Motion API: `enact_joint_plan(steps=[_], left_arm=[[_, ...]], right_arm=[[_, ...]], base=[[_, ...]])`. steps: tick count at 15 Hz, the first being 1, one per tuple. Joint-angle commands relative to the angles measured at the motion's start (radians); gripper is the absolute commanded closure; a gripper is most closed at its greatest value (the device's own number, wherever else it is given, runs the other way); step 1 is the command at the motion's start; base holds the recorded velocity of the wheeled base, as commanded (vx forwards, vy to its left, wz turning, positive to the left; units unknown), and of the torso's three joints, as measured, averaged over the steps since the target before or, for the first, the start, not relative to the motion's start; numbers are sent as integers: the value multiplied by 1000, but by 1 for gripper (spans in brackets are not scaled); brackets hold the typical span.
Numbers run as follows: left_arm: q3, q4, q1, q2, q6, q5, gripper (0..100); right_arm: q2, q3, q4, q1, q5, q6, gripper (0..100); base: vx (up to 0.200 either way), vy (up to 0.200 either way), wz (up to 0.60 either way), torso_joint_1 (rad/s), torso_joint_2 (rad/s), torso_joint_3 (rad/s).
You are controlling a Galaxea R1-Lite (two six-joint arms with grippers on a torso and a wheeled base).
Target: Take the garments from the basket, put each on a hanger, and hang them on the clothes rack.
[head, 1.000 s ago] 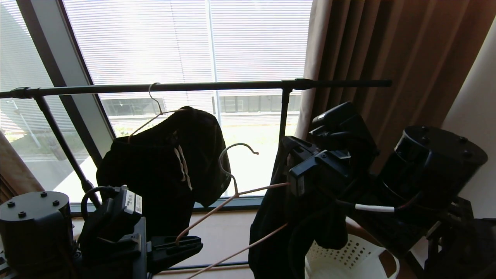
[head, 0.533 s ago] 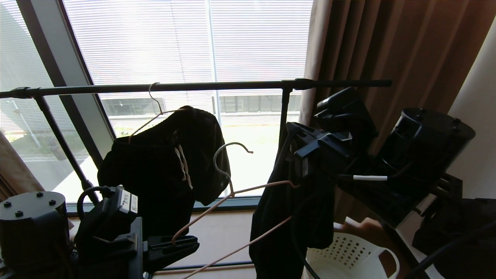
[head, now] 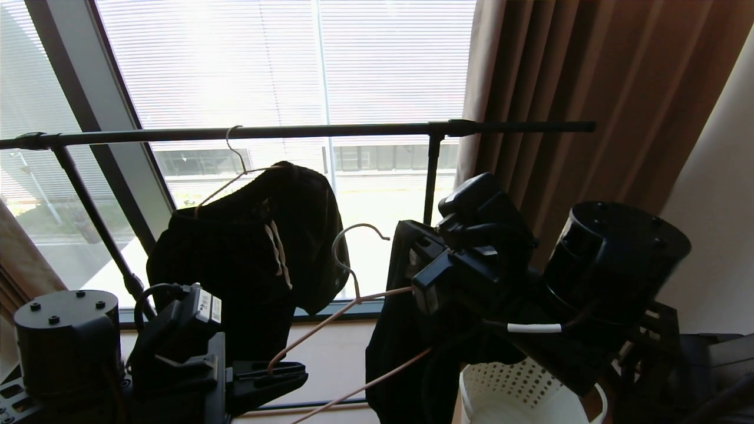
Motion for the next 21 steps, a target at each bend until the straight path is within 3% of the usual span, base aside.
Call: enact_joint_plan(steps=[1, 9, 12, 13, 18, 21], left_arm=[[-1, 0, 1, 11, -1, 0, 100], [-1, 0, 1, 9, -1, 3, 100], [-1, -2, 1, 8, -1, 3, 100], [-1, -2, 1, 6, -1, 3, 100], [16, -34, 1, 1, -1, 3, 100], [28, -63, 1, 1, -1, 2, 100]], right_arm=[[-25, 24, -2, 34, -1, 1, 100], [-27, 41, 0, 172, -35, 5, 100], [-18, 43, -3, 171, -104, 10, 100], [-22, 46, -11, 166, -108, 14, 0], [-11, 54, -57, 51, -113, 31, 0], [28, 4, -49, 31, -121, 30, 0]], base=[[0, 0, 0, 0, 0, 0], [0, 0, 0, 0, 0, 0], [0, 0, 0, 0, 0, 0], [0, 0, 0, 0, 0, 0], [0, 0, 0, 0, 0, 0], [0, 0, 0, 0, 0, 0]])
